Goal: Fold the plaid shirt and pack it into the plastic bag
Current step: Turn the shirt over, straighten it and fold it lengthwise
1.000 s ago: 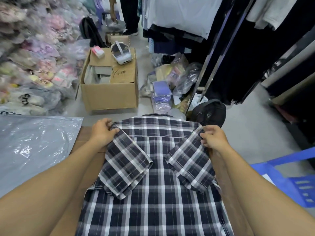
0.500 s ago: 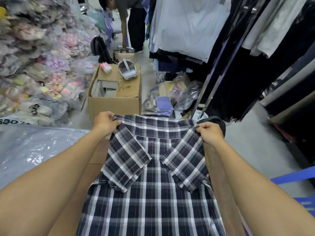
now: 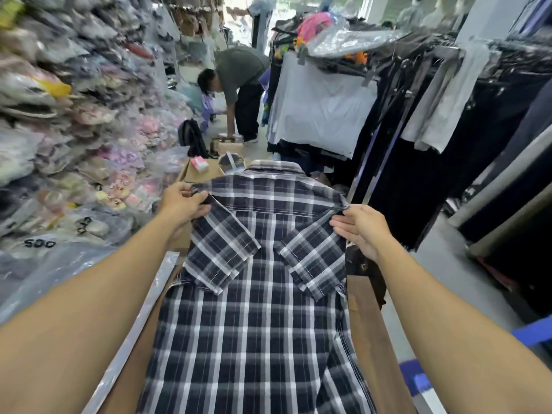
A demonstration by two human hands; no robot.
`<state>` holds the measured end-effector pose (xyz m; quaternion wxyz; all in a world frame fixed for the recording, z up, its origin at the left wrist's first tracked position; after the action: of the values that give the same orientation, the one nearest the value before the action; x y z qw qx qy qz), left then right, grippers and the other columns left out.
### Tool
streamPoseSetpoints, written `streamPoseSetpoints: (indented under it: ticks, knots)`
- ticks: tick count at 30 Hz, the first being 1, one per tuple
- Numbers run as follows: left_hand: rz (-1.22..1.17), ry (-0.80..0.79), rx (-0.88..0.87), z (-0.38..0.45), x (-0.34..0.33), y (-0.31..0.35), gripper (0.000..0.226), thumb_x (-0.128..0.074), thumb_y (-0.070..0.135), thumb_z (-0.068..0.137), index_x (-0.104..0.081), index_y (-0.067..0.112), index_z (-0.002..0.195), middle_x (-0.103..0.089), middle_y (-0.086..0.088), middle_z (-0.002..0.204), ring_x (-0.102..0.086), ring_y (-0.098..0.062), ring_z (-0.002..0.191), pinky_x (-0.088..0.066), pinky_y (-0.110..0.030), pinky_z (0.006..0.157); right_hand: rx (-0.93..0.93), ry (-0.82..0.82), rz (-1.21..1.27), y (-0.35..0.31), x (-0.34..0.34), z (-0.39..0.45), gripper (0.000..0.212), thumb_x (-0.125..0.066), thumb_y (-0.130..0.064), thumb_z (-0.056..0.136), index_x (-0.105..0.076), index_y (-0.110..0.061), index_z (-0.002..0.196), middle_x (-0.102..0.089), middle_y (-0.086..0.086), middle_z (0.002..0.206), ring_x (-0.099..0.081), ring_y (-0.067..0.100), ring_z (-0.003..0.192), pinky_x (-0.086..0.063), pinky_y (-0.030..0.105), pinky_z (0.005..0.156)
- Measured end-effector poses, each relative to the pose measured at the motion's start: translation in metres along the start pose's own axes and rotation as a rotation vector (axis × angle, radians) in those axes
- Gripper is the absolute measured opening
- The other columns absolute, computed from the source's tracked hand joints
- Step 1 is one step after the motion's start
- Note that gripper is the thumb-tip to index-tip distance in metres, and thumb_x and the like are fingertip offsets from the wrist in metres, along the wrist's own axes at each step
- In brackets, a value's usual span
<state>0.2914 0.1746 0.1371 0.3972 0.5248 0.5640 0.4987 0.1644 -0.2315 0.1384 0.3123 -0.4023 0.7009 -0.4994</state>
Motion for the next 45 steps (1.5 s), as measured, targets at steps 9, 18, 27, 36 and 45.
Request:
streamPoseSetpoints:
  ticks: [9, 18, 27, 36, 45]
  knots:
    - [-0.55, -0.331, 0.245, -0.11, 0.025, -0.036, 0.014, -0.077, 0.016, 0.077, -0.07, 0.003, 0.081, -0.074, -0.014, 0.089, -0.074, -0.024, 0.09, -0.063, -0.034, 0.077, -0.189, 0.147, 0.249, 0.065, 0.038, -0.079, 0.038, -0.054, -0.041, 0.089, -0.058, -0.005, 0.1, -0.071, 0.017, 0.101, -0.074, 0.03, 0.084, -0.058, 0.037, 0.071]
    - [0.045, -0.654, 0.513, -0.199, 0.047, -0.168, 0.02, -0.068, -0.012, 0.082, -0.061, 0.001, 0.097, -0.077, -0.015, 0.085, -0.075, -0.022, 0.068, -0.061, -0.03, 0.057, -0.487, 0.122, -0.374, 0.207, 0.087, -0.157, 0.033, -0.077, -0.03, 0.088, -0.069, -0.004, 0.105, -0.07, 0.009, 0.078, -0.061, 0.022, 0.063, -0.049, 0.03, 0.056]
    - [0.587, -0.655, 0.61, -0.184, 0.054, -0.212, 0.097, -0.069, 0.079, 0.064, -0.052, 0.019, 0.137, -0.06, -0.006, 0.134, -0.063, -0.024, 0.112, -0.052, -0.037, 0.09, -0.563, -0.046, -0.544, 0.225, 0.08, -0.131, 0.073, -0.067, -0.074, 0.074, -0.059, -0.011, 0.11, -0.061, 0.008, 0.104, -0.062, 0.028, 0.092, -0.05, 0.034, 0.069]
    - [0.086, -0.253, 0.723, -0.143, 0.023, -0.219, 0.043, -0.069, 0.04, 0.09, -0.058, 0.01, 0.119, -0.068, -0.014, 0.102, -0.063, -0.031, 0.095, -0.051, -0.046, 0.09, -0.556, -0.193, -0.395, 0.227, 0.041, -0.089, 0.034, -0.071, -0.023, 0.093, -0.064, -0.005, 0.121, -0.079, 0.016, 0.102, -0.075, 0.035, 0.098, -0.06, 0.05, 0.088]
    - [0.051, -0.267, 0.73, -0.118, 0.054, -0.227, 0.069, -0.082, 0.052, 0.071, -0.058, 0.014, 0.124, -0.069, -0.017, 0.119, -0.067, -0.035, 0.105, -0.051, -0.05, 0.095, -0.599, -0.275, -0.391, 0.243, 0.047, -0.079, 0.053, -0.082, -0.035, 0.081, -0.066, -0.009, 0.125, -0.078, 0.013, 0.111, -0.073, 0.033, 0.105, -0.054, 0.052, 0.098]
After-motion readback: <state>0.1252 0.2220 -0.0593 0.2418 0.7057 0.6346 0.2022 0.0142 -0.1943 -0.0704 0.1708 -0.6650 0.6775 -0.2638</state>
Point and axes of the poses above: each hand's wrist, its own z-axis towards the middle knuckle, its own x-axis out of the back of the hand, y = z × x, the point moved 10 cm from there along z, towards the middle knuckle
